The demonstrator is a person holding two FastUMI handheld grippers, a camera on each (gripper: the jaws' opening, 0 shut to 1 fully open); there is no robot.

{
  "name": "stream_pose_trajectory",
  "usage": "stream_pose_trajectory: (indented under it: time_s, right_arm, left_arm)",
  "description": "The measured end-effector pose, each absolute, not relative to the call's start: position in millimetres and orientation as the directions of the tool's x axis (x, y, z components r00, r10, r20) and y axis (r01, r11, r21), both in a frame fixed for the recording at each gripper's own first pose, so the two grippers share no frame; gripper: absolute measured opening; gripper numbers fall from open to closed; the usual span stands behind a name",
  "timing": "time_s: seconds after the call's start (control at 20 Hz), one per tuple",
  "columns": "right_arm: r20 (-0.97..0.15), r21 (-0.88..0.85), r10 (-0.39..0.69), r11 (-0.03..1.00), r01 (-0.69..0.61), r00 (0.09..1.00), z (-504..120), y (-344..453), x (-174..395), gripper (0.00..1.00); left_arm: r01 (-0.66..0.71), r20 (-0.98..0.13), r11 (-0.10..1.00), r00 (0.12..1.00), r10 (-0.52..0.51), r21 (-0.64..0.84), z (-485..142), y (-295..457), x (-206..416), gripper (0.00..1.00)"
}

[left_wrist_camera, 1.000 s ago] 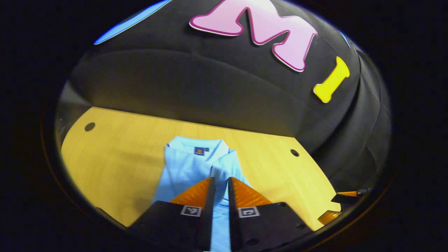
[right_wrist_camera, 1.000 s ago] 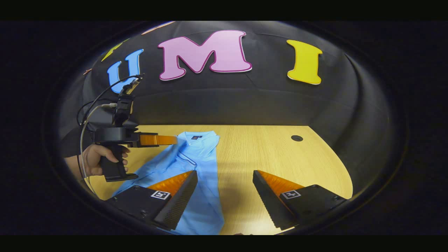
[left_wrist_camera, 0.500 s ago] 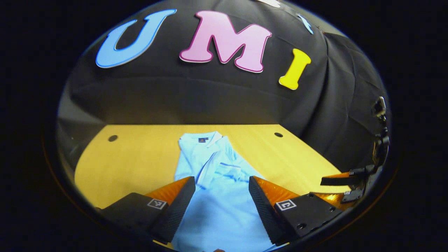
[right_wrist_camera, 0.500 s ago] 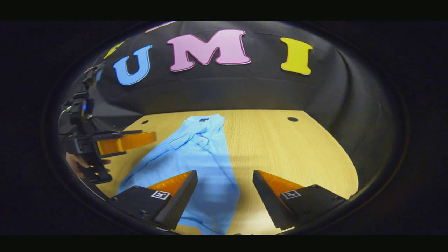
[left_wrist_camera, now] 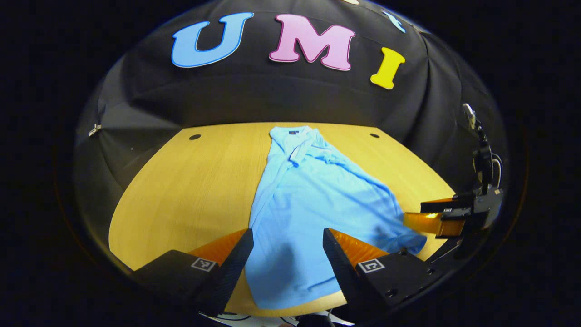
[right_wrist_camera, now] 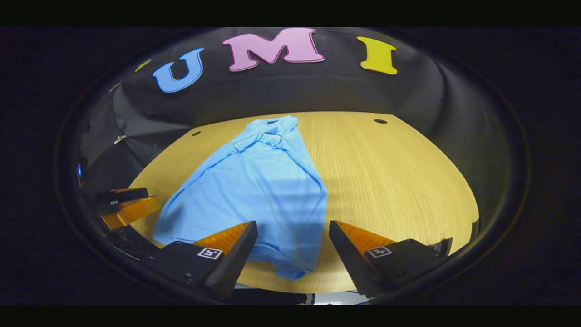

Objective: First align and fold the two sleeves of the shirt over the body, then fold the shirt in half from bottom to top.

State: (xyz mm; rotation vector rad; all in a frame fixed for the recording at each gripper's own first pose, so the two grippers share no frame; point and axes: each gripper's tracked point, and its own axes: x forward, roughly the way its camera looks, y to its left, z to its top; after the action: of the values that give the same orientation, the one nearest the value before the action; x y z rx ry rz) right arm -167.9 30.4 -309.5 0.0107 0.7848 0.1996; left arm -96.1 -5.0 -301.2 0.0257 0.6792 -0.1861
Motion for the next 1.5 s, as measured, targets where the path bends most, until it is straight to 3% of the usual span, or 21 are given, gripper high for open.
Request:
stream_pose_trajectory:
  time_s: [0.5, 0.55, 0.6, 0.75, 0.8, 0.85, 0.9, 0.95, 1.05, 1.1, 1.15, 1.2, 1.25, 1.3, 1.5]
  right_arm:
    - [-0.741, 0.051, 0.15, 0.984, -0.168, 0.654, -348, 30, -194, 0.99]
    - [-0.734, 0.036, 0.147, 0.983, -0.178, 0.663, -347, 30, -192, 0.93]
    - [-0.738, 0.02, 0.136, 0.983, -0.18, 0.661, -349, 30, -197, 0.99]
    - [-0.741, 0.015, 0.129, 0.984, -0.176, 0.659, -349, 36, -198, 0.97]
    - [-0.738, 0.018, 0.129, 0.985, -0.171, 0.662, -349, 39, -196, 0.9]
    - [-0.741, 0.026, 0.14, 0.983, -0.18, 0.657, -349, 43, -196, 0.65]
    - [-0.738, 0.033, 0.15, 0.982, -0.187, 0.657, -350, 48, -195, 0.6]
    - [-0.741, 0.043, 0.157, 0.981, -0.187, 0.653, -351, 52, -196, 0.32]
    - [-0.74, 0.035, 0.148, 0.983, -0.181, 0.656, -351, 53, -195, 0.16]
    - [-0.745, 0.035, 0.15, 0.982, -0.187, 0.65, -349, 53, -197, 0.05]
    - [-0.75, 0.042, 0.158, 0.98, -0.192, 0.642, -351, 54, -196, 0.03]
    - [-0.753, 0.062, 0.168, 0.981, -0.186, 0.636, -349, 53, -197, 0.08]
    - [-0.754, 0.093, 0.18, 0.981, -0.169, 0.632, -349, 52, -196, 0.01]
    - [-0.759, 0.115, 0.19, 0.981, -0.159, 0.622, -349, 52, -197, 0.07]
    - [-0.749, 0.112, 0.196, 0.979, -0.171, 0.633, -332, 46, -190, 0.02]
  left_arm:
    - [0.127, -0.712, 0.992, 0.699, -0.072, 0.025, -364, 14, -143, 0.98]
    - [0.143, -0.71, 0.989, 0.7, -0.079, 0.031, -364, 10, -142, 0.99]
    - [0.148, -0.707, 0.989, 0.702, -0.082, 0.031, -365, 9, -143, 0.99]
    - [0.149, -0.704, 0.989, 0.704, -0.092, 0.019, -365, 1, -141, 0.88]
    - [0.161, -0.701, 0.987, 0.706, -0.102, 0.018, -365, -4, -140, 0.83]
    - [0.177, -0.696, 0.984, 0.709, -0.115, 0.018, -366, -11, -141, 0.65]
    - [0.185, -0.691, 0.982, 0.712, -0.122, 0.018, -367, -15, -141, 0.56]
    - [0.183, -0.683, 0.983, 0.72, -0.124, 0.015, -366, -21, -140, 0.41]
    - [0.16, -0.676, 0.987, 0.73, -0.098, 0.03, -366, -24, -138, 0.11]
    - [0.157, -0.678, 0.987, 0.728, -0.105, 0.016, -367, -29, -140, 0.07]
    - [0.148, -0.685, 0.989, 0.72, -0.111, -0.005, -366, -31, -140, 0.07]
    - [0.138, -0.693, 0.99, 0.711, -0.122, -0.033, -365, -31, -140, 0.07]
    - [0.144, -0.71, 0.987, 0.689, -0.148, -0.066, -366, -36, -140, 0.06]
    - [0.152, -0.721, 0.985, 0.672, -0.167, -0.086, -364, -39, -141, 0.06]
    - [0.12, -0.71, 0.986, 0.684, -0.164, -0.111, -345, -32, -132, 0.06]
